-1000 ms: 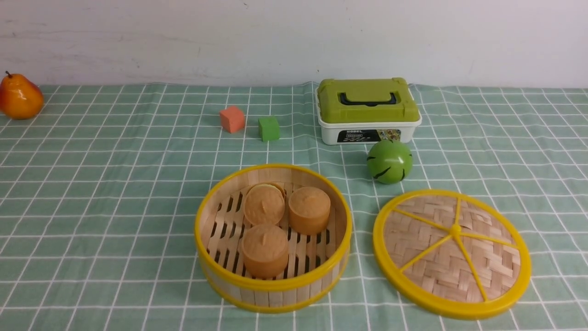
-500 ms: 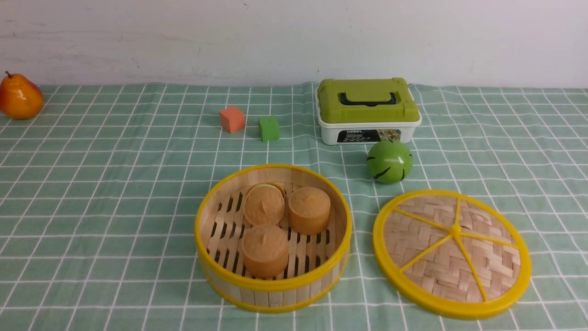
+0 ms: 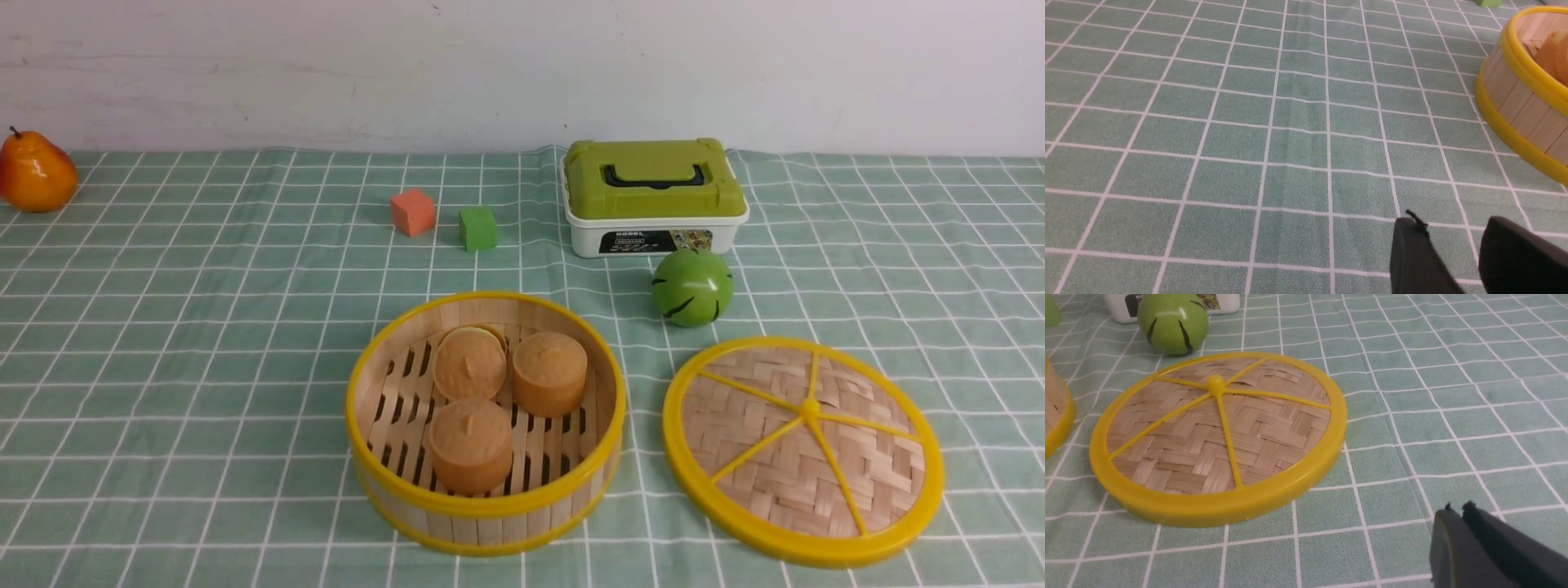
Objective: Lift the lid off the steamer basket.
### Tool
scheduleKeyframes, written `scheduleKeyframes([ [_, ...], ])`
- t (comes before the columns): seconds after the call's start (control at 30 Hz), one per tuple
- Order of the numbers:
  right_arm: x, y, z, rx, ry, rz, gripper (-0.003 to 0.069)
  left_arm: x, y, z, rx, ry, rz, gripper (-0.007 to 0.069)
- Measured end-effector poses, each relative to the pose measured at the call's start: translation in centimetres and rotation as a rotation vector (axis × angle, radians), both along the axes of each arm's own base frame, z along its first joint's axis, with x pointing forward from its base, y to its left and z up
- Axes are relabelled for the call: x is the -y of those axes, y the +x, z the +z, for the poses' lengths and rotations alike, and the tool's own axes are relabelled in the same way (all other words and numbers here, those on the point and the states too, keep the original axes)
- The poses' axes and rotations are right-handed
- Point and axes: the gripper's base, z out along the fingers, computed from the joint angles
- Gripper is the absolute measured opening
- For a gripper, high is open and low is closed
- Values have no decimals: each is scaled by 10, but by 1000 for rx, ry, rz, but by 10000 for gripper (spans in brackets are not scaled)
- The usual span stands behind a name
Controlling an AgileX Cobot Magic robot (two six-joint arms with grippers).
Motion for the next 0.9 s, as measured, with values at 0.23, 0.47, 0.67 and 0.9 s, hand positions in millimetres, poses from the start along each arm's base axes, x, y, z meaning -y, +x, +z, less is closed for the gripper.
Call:
scheduleKeyframes([
  [0.23,0,0,0,0,0,0,14,0,0,0,0,0,0,239],
  [0.47,0,0,0,0,0,0,25,0,0,0,0,0,0,239],
  [0.67,0,0,0,0,0,0,38,0,0,0,0,0,0,239],
  [0.9,0,0,0,0,0,0,48,0,0,0,0,0,0,239],
])
